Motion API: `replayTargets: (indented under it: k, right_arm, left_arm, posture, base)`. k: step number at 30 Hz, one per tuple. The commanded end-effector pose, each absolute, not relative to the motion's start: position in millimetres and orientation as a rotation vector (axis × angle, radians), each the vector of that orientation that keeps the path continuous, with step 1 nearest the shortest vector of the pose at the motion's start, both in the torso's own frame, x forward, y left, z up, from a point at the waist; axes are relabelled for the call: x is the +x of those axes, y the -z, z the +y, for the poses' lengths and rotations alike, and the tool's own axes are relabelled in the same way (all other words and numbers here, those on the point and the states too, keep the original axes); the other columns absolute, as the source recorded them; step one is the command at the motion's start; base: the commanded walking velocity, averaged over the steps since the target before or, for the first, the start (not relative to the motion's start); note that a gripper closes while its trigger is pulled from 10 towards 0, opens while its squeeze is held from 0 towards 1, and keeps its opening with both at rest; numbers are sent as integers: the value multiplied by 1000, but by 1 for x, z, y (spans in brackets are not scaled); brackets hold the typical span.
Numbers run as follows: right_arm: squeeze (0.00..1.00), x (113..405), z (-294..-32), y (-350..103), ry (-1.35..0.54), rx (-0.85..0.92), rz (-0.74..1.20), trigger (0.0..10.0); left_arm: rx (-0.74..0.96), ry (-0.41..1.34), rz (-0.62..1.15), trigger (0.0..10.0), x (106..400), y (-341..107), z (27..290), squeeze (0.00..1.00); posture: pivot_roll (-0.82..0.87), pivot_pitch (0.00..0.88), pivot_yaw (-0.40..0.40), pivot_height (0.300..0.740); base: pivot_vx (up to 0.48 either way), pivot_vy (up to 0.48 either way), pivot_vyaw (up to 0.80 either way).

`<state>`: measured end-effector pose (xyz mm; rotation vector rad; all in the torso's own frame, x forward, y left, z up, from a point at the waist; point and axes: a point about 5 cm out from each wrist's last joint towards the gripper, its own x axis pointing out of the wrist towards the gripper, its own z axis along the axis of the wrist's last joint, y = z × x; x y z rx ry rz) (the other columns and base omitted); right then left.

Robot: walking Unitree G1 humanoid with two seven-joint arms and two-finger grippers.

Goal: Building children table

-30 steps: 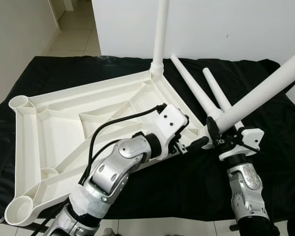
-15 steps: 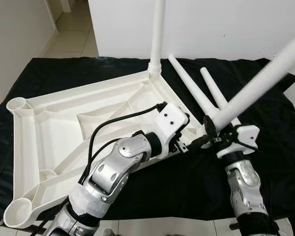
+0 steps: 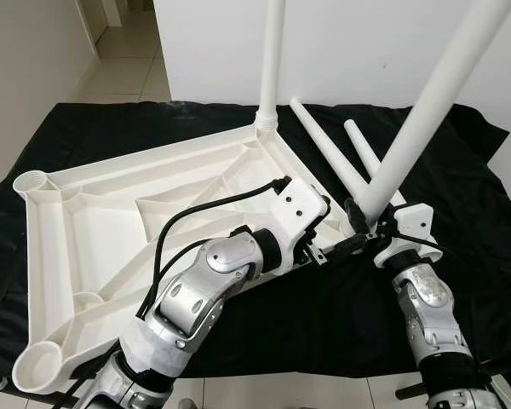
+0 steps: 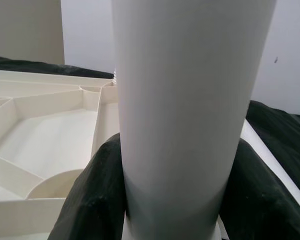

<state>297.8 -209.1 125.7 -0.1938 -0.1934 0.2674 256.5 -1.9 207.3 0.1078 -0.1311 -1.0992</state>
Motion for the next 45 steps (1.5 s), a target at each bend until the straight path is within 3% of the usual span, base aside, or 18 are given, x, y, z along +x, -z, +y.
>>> replayTargets:
  k: [1,7,12,36,45]
  right_arm:
    - [0,271,-221,-57,-262,-197,133,10000]
    - [0,263,-217,-56,-300,-195,110,10000]
    - [0,267,-225,-52,-209,-69,167,10000]
    - [0,276,-239,-43,-38,169,310,10000]
    - [0,275,-243,-41,-13,166,330,10000]
  left_arm:
    - [120,1165,-128,10000,252,-208,-5,0]
    - [118,1163,-128,10000,252,-208,-5,0]
    - [119,1167,-128,10000,252,-208,-5,0]
    - [119,1160,-134,10000,252,-210,-5,0]
    - [117,1160,-136,10000,252,-210,-5,0]
  posture:
    - [-110,87,59,740]
    - [-106,89,58,740]
    - [-110,92,61,740]
    - [-106,109,58,740]
    - [-108,110,56,740]
  base:
    - [0,0,0]
    - [0,0,0]
    - [0,0,0]
    - [0,0,0]
    - [0,0,0]
